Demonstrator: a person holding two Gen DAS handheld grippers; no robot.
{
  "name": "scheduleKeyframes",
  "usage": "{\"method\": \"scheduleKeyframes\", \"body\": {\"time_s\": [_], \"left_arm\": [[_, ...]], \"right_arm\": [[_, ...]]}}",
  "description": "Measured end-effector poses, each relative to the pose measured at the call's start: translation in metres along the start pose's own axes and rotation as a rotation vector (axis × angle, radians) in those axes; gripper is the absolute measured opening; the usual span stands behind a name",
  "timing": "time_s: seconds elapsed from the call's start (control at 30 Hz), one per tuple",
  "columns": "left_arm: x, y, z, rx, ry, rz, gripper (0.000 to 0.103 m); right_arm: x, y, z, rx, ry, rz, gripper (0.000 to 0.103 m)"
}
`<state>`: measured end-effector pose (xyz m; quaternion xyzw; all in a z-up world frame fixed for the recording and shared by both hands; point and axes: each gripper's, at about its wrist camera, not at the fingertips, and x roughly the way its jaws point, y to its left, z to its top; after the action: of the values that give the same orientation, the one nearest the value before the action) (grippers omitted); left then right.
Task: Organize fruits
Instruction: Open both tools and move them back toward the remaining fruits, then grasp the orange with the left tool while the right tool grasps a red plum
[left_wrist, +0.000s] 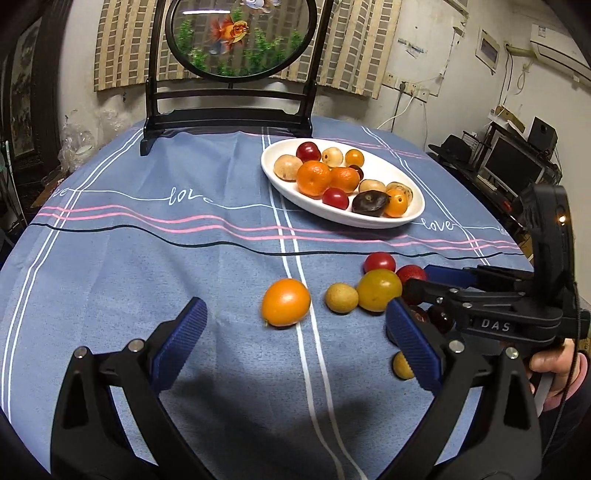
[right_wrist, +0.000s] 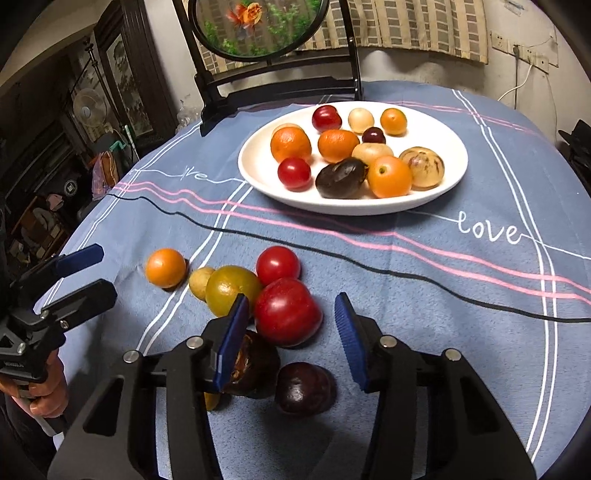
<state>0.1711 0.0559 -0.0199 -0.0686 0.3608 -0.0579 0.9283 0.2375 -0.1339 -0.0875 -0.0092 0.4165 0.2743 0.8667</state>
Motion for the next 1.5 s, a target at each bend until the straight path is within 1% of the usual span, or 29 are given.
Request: {"method": "scheduleKeyframes", "body": {"time_s": [0.13,0.63,0.73,1.2,1.33,1.5], "left_arm": [[-0.002,-0.001,0.001,0.005,-0.007,0.003,0.099],[0.000,-0.003,-0.001,0.018,-0.002,0.011,0.099],[0.000,-0.004,-0.001,0.018,-0.003,0.012,0.099],[0.000,-0.003,-0.001,0.023,-0.004,0.027,0.099],[0.001,-0.002,-0.002,0.024,-0.002,0.031,0.099],[0.004,0.000,-0.003,0.021,0.005,0.041,0.099]], "right_arm": [[0.001,-0.002,-0.001,0.006,0.004,0.005,0.048],[0.004,0.000,-0.002,0.014,0.011,0.012,0.048],[0.008,0.001,-0.003,0.013,0.023,0.015,0.043],[0.010,0.000,-0.004,0.028,0.021,0.017,0.042],[0.008,-0.002,-0.004,0.034,0.022,0.019,0.041],[-0.002,-0.004,-0.002,0.053,-0.008,0.025,0.040]]}}
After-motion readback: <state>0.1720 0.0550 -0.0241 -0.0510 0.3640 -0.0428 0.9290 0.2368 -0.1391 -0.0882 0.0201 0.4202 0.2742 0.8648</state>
